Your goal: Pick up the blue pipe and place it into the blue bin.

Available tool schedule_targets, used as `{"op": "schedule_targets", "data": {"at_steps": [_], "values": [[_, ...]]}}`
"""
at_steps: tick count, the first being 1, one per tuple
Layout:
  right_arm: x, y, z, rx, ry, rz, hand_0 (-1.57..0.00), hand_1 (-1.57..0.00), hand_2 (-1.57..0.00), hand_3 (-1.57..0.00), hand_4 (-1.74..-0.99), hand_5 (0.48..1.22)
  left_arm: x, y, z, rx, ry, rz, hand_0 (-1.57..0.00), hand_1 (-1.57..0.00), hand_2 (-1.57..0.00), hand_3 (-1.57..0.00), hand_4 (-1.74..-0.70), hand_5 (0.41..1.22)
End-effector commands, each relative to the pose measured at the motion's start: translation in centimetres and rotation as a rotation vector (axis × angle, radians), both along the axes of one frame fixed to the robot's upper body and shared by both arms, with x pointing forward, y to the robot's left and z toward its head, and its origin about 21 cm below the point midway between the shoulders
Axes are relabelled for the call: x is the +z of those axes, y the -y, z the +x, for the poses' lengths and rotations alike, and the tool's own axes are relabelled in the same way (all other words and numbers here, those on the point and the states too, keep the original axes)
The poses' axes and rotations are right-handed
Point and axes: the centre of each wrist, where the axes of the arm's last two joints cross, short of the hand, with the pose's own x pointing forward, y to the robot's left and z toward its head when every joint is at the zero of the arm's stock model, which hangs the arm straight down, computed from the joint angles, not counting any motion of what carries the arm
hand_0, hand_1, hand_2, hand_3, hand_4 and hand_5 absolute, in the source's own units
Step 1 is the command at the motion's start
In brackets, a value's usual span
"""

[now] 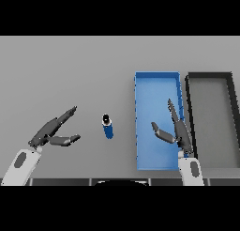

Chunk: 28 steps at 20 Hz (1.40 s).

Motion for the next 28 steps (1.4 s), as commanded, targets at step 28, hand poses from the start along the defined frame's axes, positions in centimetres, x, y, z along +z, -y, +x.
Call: {"op": "schedule_targets", "data": {"at_steps": [28], "values": [[-0.1,0.0,-0.9,-0.027,-0.019,0.011,0.00,0.00,0.00,0.00,-1.198,0.605,-6.5,14.8,2.9,-0.150,-0.071,-0.143,-0.10,-0.26,-0.36,-0.22,-1.32,0.651]]}}
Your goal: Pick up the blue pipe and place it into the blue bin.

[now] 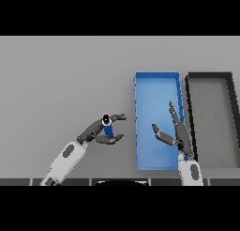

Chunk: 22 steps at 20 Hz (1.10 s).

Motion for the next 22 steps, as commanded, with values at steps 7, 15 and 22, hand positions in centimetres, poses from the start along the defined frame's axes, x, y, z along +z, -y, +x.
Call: {"op": "schedule_targets", "data": {"at_steps": [7,15,22], "values": [[0.4,0.1,0.1,0.004,0.004,0.005,0.00,0.00,0.00,0.00,-1.195,0.603,-0.9,1.2,-0.8,-0.023,0.011,-0.022,-1.22,-1.28,-1.30,-1.22,-1.63,1.101],[0.2,0.3,0.1,0.004,0.009,-0.005,0.00,0.00,0.00,0.00,-1.183,0.606,2.5,3.2,-1.2,-0.019,0.145,-0.158,-1.51,-1.52,-1.52,-1.45,-1.72,1.201],[0.3,0.8,0.3,-0.002,0.027,-0.019,0.00,0.00,0.00,0.00,-1.141,0.603,6.2,4.7,-1.4,-0.073,0.179,-0.162,-1.56,-1.56,-1.56,-1.49,-1.74,1.217]]}}
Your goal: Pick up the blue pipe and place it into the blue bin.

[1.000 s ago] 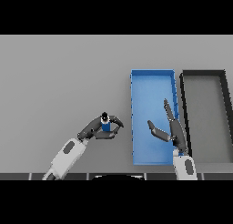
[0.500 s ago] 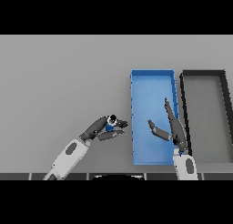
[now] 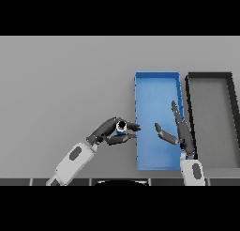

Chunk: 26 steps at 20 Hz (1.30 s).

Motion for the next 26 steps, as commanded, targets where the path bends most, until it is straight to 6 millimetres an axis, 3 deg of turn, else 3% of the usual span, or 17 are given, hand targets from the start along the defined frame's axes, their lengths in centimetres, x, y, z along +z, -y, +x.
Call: {"op": "schedule_targets", "data": {"at_steps": [1,4,10,12,15,19,26], "values": [[-0.2,0.0,-0.5,0.006,0.010,0.003,0.00,0.00,0.00,0.00,-1.136,0.604,0.2,-0.2,0.0,0.001,0.000,0.012,-1.56,-1.56,-1.56,-1.49,-1.74,1.218],[-0.3,0.4,-0.3,0.001,0.002,0.010,0.00,0.00,0.00,0.00,-1.127,0.605,0.3,-0.1,0.0,-0.007,0.000,0.039,-1.57,-1.57,-1.57,-1.50,-1.74,1.219],[0.0,0.7,-0.2,0.031,0.035,0.054,0.00,0.00,0.00,0.00,-1.186,0.615,0.0,0.0,-0.2,-0.009,-0.013,0.055,-1.57,-1.57,-1.57,-1.50,-1.74,1.220],[1.5,1.3,0.1,0.137,0.093,0.173,0.00,0.00,0.00,0.00,-1.195,0.608,-0.1,0.0,0.1,-0.003,-0.015,0.072,-1.57,-1.57,-1.57,-1.50,-1.74,1.220],[4.9,2.5,0.3,0.338,0.092,0.217,0.00,0.00,0.00,0.00,-1.256,0.558,0.2,0.2,0.0,-0.011,-0.010,0.062,-1.57,-1.57,-1.57,-1.50,-1.74,1.221],[9.9,0.8,1.0,0.575,0.081,0.150,0.00,0.00,0.00,0.00,-1.319,0.501,0.2,0.3,0.3,-0.012,0.004,0.057,-1.57,-1.57,-1.57,-1.49,-1.74,1.221],[13.2,-4.1,2.8,0.822,0.068,-0.008,0.00,0.00,0.00,0.00,-1.294,0.523,0.4,0.1,0.2,-0.019,0.003,0.063,-1.57,-1.57,-1.57,-1.49,-1.74,1.221]]}}
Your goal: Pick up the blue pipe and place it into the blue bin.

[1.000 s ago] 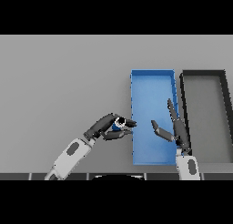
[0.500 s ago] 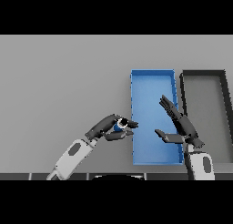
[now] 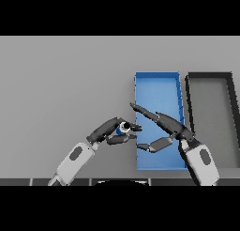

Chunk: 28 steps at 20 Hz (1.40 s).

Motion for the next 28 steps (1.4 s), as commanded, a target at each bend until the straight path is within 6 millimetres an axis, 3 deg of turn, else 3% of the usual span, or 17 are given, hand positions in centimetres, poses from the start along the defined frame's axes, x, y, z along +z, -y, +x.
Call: {"op": "schedule_targets", "data": {"at_steps": [1,4,10,12,14,15,16,17,19,21,24,28], "values": [[-0.1,-0.7,0.2,0.025,-0.005,-0.009,0.00,0.00,0.00,0.00,-1.276,0.527,-0.2,-0.1,0.0,0.004,-0.001,0.004,-1.57,-1.57,-1.57,-1.49,-1.74,1.221],[0.7,-2.8,0.7,0.085,0.002,-0.032,0.00,0.00,0.00,0.00,-1.232,0.531,0.0,-0.1,0.2,-0.021,0.006,-0.023,-1.57,-1.57,-1.57,-1.52,-1.74,1.221],[1.2,-6.3,2.3,0.172,0.002,-0.050,0.00,0.00,0.00,0.00,-1.218,0.508,-0.4,-0.7,0.1,-0.025,0.024,0.018,-1.57,-1.57,-1.57,-1.54,-1.74,1.221],[1.2,-7.2,2.8,0.198,-0.005,-0.065,-0.05,-0.08,-0.10,-0.05,-1.245,0.506,-0.2,-0.8,0.3,-0.040,-0.005,-0.005,-1.57,-1.57,-1.57,-1.48,-1.74,1.221],[1.7,-8.0,3.3,0.228,0.001,-0.089,-0.35,-0.38,-0.38,-0.30,-1.335,0.507,-0.1,-0.7,0.5,-0.045,0.017,0.140,-1.18,-1.08,-1.06,-1.03,-1.68,1.221],[1.7,-8.5,3.6,0.242,0.007,-0.096,-0.53,-0.53,-0.53,-0.44,-1.362,0.508,0.4,-0.8,0.5,-0.065,0.007,0.205,-0.99,-0.88,-0.85,-0.82,-1.55,1.221],[1.9,-8.8,3.8,0.251,0.013,-0.104,-0.72,-0.70,-0.74,-0.63,-1.430,0.522,0.3,-1.0,0.5,-0.056,-0.007,0.222,-0.82,-0.71,-0.68,-0.66,-1.48,1.221],[2.1,-9.3,3.9,0.275,0.007,-0.088,-0.89,-0.87,-0.91,-0.77,-1.486,0.550,0.1,-1.0,0.7,-0.044,0.001,0.190,-0.78,-0.71,-0.69,-0.58,-1.53,1.221],[1.7,-9.6,3.8,0.333,-0.034,-0.044,-1.13,-1.12,-1.14,-0.96,-1.562,0.666,-0.2,-0.7,0.4,-0.018,0.004,0.146,-1.06,-1.02,-0.97,-0.94,-1.61,1.221],[1.2,-9.7,3.6,0.356,-0.061,0.016,-1.29,-1.29,-1.30,-1.18,-1.495,0.826,-0.2,-0.9,0.3,-0.022,-0.027,0.090,-1.25,-1.22,-1.12,-1.17,-1.66,1.221],[1.2,-9.6,3.6,0.357,0.015,0.044,-1.43,-1.42,-1.43,-1.37,-1.441,1.019,-0.5,-0.5,-0.2,-0.024,-0.039,0.009,-1.40,-1.39,-1.31,-1.36,-1.70,1.221],[1.2,-9.5,3.7,0.357,0.055,0.037,-1.51,-1.51,-1.51,-1.49,-1.470,1.138,0.1,-0.5,0.3,-0.009,-0.051,0.034,-1.50,-1.50,-1.40,-1.49,-1.72,1.221]]}}
